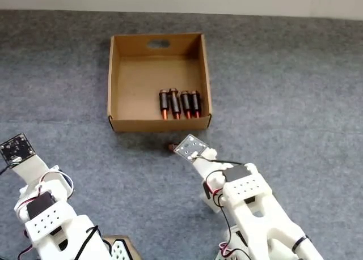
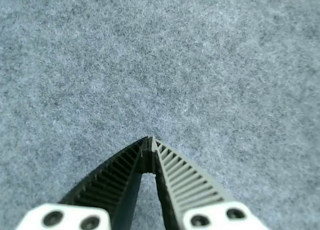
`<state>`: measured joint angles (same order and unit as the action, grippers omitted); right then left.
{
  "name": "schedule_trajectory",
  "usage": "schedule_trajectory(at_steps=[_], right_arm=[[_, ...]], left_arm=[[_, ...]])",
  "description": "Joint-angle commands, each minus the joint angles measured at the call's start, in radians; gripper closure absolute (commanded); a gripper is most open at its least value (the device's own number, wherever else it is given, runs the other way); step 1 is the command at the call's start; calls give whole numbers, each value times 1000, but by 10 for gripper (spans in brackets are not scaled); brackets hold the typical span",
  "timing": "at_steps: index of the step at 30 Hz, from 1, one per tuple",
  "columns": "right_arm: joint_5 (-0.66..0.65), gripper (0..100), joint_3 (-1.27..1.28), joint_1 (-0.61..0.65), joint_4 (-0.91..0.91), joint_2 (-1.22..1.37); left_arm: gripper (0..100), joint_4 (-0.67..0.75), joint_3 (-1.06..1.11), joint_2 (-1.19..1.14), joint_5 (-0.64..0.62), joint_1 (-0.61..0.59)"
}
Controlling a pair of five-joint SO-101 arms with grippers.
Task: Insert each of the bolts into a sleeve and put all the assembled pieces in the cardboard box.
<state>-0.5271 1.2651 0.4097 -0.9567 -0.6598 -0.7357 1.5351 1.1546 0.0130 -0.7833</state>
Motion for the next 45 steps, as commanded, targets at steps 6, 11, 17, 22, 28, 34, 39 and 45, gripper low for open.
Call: schedule_trajectory(at_steps=[6, 11, 17, 22, 28, 34, 39, 45], right_arm=[[-15, 995, -73, -25, -50, -7], [94, 992, -415, -131, -417, -7], [264, 992, -423, -277, -183, -5], [339, 992, -255, -328, 4, -5], [427, 992, -186, -355, 70, -7], [456, 992, -127, -423, 176, -7], [457, 992, -25, -432, 226, -131], [480, 992, 160, -380, 246, -458]], left_arm=[[977, 11, -35, 1, -2, 10], [976, 9, -35, 1, -2, 15], [976, -25, -82, -2, 106, 50], [976, -264, -266, 1, 353, 151], [976, -477, -559, -8, 451, 243], [976, -640, -673, -10, 482, 495], [976, -654, -677, -130, 499, 608], [976, -646, -679, -367, 499, 796]])
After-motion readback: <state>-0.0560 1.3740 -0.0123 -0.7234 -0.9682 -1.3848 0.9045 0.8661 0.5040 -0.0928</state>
